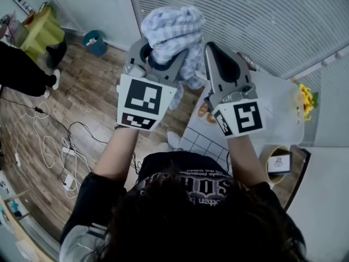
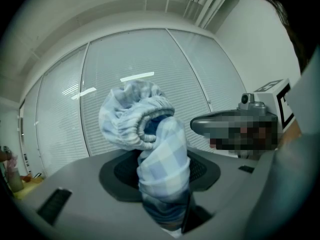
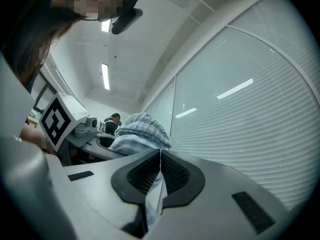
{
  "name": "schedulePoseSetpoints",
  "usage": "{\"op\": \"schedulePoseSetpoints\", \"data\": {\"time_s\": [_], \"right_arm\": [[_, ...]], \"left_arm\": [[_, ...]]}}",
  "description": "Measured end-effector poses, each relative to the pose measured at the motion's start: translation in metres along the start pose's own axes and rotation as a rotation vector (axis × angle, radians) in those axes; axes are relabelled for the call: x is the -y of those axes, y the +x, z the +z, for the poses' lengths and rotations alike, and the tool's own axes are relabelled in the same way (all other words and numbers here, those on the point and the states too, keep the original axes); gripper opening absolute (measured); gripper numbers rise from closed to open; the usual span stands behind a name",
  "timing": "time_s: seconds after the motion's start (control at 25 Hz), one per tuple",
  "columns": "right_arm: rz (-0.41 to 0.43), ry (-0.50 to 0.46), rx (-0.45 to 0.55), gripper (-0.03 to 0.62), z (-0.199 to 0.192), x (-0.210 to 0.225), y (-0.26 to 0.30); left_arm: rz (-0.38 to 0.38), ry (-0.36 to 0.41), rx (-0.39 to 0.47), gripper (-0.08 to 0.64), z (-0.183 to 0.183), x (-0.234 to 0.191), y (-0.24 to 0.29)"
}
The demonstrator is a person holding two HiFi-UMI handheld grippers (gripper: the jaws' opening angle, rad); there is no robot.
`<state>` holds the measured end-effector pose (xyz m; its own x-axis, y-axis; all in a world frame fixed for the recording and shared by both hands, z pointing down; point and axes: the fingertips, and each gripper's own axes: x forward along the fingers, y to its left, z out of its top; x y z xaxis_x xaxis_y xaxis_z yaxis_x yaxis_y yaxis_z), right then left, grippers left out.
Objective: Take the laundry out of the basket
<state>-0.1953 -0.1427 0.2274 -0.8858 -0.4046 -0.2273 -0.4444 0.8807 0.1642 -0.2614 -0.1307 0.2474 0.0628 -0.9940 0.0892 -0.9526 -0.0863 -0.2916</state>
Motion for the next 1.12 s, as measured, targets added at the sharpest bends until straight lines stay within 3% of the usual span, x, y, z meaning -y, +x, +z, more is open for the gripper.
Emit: {"op": "schedulePoseSetpoints", "data": {"time_s": [0.36,0.56,1.12], "right_arm": [[-0.01,0.061,-0.057,0.029,-0.035,-0.014,-0.006],[-0.002,0.049,-0.093,0.029,-0.052,-0.026,-0.01],[-0.003,0.085,-0.163,0.029,-0.091,-0.04,-0.02]], "left_arm": [[0.007,-0.083,-0.069,0.204,-0.051,0.014,-0.009],[0.013,-0.124,-0.082,0.204,-0.079,0.018,-0.014],[0.046,-0.173,-0.154,0.204,-0.129,0.03,-0.036]]}}
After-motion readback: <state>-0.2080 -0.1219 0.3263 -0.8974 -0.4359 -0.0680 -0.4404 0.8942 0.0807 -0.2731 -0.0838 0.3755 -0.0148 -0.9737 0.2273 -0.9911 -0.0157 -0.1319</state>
